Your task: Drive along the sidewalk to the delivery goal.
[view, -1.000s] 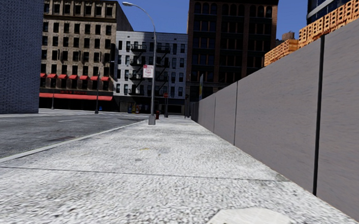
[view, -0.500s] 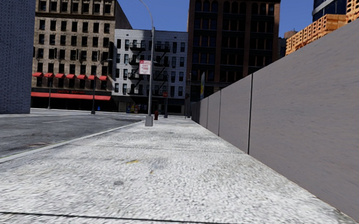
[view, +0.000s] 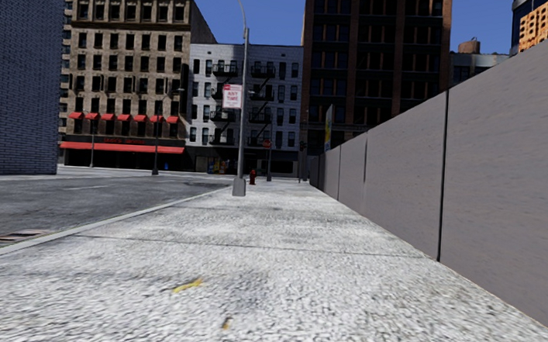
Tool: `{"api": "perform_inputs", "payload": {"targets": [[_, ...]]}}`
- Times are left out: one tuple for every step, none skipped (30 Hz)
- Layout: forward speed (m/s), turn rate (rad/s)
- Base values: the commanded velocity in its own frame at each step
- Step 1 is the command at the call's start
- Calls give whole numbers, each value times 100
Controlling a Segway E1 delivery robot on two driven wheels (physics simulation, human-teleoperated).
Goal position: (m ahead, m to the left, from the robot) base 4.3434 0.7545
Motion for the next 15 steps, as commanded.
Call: {"api": "perform_inputs", "payload": {"targets": [[200,0],[200,0],[200,0],[200,0],[200,0],[200,0],[200,0],[200,0],[200,0],[200,5],[200,5],[200,28],[200,48],[200,60],[200,73]]}}
